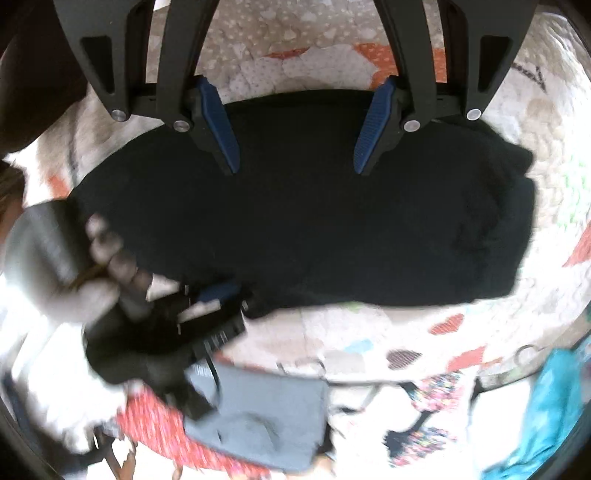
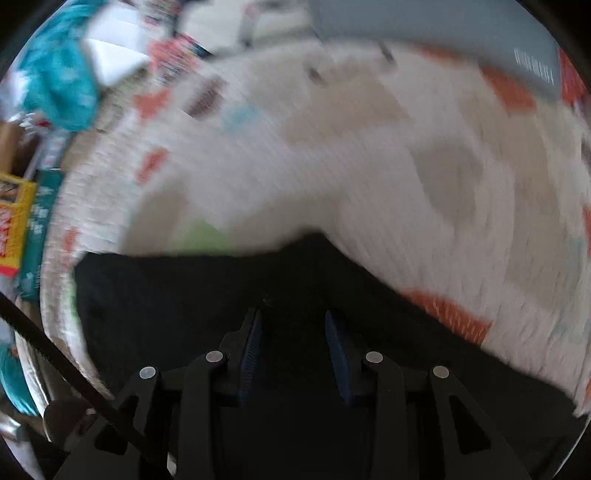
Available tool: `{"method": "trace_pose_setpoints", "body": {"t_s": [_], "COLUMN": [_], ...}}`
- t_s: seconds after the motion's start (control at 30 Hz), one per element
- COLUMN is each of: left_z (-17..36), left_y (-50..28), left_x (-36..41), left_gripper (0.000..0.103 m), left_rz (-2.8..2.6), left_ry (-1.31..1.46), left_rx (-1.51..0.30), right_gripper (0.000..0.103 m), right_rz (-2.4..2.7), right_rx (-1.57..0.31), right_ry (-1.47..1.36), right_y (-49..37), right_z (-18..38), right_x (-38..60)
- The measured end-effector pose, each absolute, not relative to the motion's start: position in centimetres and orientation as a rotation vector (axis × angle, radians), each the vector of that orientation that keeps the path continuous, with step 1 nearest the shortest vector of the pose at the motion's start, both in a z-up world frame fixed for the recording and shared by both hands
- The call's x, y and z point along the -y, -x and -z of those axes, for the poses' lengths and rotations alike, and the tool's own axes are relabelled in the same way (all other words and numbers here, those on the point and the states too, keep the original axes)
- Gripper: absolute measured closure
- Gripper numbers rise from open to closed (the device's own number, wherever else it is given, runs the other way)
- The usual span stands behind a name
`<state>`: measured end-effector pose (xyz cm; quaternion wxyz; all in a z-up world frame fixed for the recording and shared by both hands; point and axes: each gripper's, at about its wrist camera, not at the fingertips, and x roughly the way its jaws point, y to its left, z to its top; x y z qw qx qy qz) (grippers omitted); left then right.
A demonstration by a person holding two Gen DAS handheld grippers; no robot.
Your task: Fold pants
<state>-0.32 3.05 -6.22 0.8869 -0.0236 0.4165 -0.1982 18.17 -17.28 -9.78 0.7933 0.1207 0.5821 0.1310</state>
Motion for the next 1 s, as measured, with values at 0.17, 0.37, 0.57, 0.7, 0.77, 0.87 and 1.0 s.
{"method": "trace_pose_setpoints", "body": {"t_s": [0.17,0.37,0.57,0.7,0.77,0.87,1.0], "left_z": [1.4,0.3,1.1,1.4,1.6,2.1,3.0], "left_y": [0.2,-0.5,0.2,-0.1,-0.4,-0.4,-0.6], "left_x": [-12.8,-25.4,-29.2,-29.2,-29.2,-29.6,-30.0], "left_gripper": [0.04,0.04,0.04,0.04,0.04,0.04,0.04], "left_rz": [0.256,-0.123,-0.185,-0.161,-0.154,-0.155,-0.161], "left_ry": [0.299,0.516,0.636,0.654,0.679,0.711,0.76], "left_rx": [-0.687,-0.62,-0.629,-0.646,-0.65,-0.658,-0.678], "right_gripper": [0.063,0.063,0.071,0.068,0.067,0.067,0.067], "right_rz": [-0.277,-0.569,-0.714,-0.688,-0.723,-0.826,-0.995], "right_rx": [-1.186,-1.121,-1.148,-1.189,-1.176,-1.226,-1.342], "right_ry": [-0.207,-0.107,0.021,0.015,0.073,0.091,0.023], "right_y": [-17.5,-14.0,-11.1,-10.9,-9.8,-8.8,-8.4], "right_z": [5.7,2.8,6.9,10.2,9.8,9.4,9.6], "right_x": [14.9,4.3,-6.6,-9.1,-9.6,-9.2,-9.0]}}
